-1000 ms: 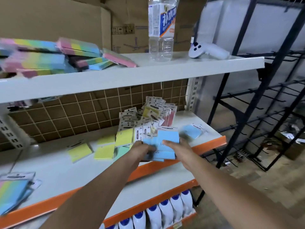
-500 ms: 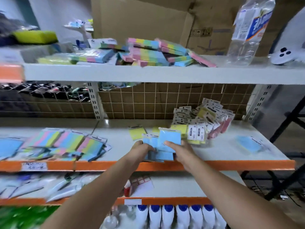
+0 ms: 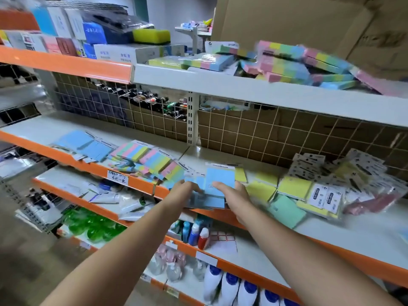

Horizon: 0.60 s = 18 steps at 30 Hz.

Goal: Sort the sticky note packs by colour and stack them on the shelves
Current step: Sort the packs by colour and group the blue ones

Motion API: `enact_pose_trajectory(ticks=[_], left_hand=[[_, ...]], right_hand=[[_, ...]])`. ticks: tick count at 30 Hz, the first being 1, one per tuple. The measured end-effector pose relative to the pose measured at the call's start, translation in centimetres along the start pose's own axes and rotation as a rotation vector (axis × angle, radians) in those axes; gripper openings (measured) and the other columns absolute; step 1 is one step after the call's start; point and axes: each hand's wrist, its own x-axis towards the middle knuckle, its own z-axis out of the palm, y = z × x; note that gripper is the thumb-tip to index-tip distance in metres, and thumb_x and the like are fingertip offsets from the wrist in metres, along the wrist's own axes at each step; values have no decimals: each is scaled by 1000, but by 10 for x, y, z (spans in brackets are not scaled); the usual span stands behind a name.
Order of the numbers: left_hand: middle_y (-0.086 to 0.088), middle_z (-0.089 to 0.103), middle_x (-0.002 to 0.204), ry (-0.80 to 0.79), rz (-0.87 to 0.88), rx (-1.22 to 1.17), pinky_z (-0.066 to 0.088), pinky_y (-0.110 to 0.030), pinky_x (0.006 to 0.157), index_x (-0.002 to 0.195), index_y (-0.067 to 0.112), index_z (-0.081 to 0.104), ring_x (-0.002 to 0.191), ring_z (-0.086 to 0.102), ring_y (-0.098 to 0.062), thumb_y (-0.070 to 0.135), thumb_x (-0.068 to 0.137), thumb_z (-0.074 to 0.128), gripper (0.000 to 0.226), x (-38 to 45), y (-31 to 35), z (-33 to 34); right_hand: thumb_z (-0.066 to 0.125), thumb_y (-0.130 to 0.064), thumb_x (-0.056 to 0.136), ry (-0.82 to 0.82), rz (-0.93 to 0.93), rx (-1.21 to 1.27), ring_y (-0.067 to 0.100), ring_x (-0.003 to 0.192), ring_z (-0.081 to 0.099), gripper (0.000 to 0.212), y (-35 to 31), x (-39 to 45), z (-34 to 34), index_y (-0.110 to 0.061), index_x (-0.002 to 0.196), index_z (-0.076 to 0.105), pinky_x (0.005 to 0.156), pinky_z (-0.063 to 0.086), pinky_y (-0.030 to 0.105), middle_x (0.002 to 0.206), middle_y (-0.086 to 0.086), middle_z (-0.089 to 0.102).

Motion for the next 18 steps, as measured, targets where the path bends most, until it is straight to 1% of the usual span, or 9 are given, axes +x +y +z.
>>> enact_pose_trajectory(ticks=[2, 6, 9, 10, 12, 14, 15, 16, 18], left_hand=[[-2, 47, 91, 24, 0, -22, 33, -26, 57, 136, 5, 44, 75, 45, -13, 13, 83, 62, 57, -2, -4, -11], [-5, 48, 85, 84, -8, -61, 37, -26, 54, 127, 1, 52, 68, 48, -19, 10, 77, 63, 52, -4, -10, -36], [-7, 49, 88, 119, -23, -63, 41, -28, 57, 122, 1, 56, 72, 50, -21, 10, 76, 64, 48, -1, -14, -56], [-8, 49, 88, 127, -23, -59, 42, -29, 58, 120, 1, 57, 73, 50, -22, 11, 76, 64, 46, 0, -14, -63], [-9, 47, 86, 141, -25, -65, 44, -29, 57, 115, 0, 57, 72, 50, -23, 10, 76, 64, 41, 4, -13, -79], [-9, 46, 82, 151, -39, -74, 42, -27, 53, 111, 1, 57, 68, 49, -22, 9, 75, 65, 38, 8, -11, -100], [-8, 46, 80, 158, -40, -77, 42, -27, 52, 111, 1, 58, 66, 48, -22, 9, 74, 66, 38, 10, -9, -111], [-8, 46, 79, 166, -32, -67, 42, -27, 52, 111, 0, 59, 65, 48, -22, 10, 74, 66, 39, 13, -7, -123], [-9, 48, 81, 175, -11, -21, 41, -26, 54, 111, -1, 61, 64, 48, -22, 10, 75, 65, 38, 18, -4, -149]], right_hand=[[68, -67, 53, -19, -7, -20, 25, 113, 58, 92, -5, -4, 16, -17, 129, 54, 98, 48, 41, 127, 3, 61], [70, -61, 64, -53, -22, -43, 26, 112, 59, 83, -9, -5, 42, -15, 130, 53, 94, 50, 38, 128, 5, 60], [66, -69, 53, -79, -35, -68, 27, 113, 59, 96, -14, -8, 64, -16, 132, 52, 95, 51, 44, 128, 5, 60], [68, -67, 55, -83, -34, -76, 26, 110, 60, 91, -16, -7, 72, -16, 129, 53, 94, 51, 43, 126, 5, 61], [72, -57, 67, -95, -29, -72, 23, 102, 63, 70, -23, -8, 86, -14, 120, 57, 87, 54, 38, 118, 4, 64], [73, -42, 79, -98, -41, -62, 16, 87, 63, 41, -28, -3, 103, -17, 107, 59, 69, 52, 26, 103, -1, 66], [72, -39, 81, -100, -54, -62, 15, 84, 63, 35, -32, -2, 115, -17, 106, 60, 65, 49, 23, 100, -2, 66], [72, -39, 81, -102, -60, -61, 16, 88, 64, 38, -35, -3, 127, -16, 110, 61, 68, 49, 24, 104, 0, 67], [72, -48, 75, -98, -68, -53, 22, 100, 64, 58, -44, -6, 157, -15, 121, 60, 82, 51, 29, 115, 3, 66]])
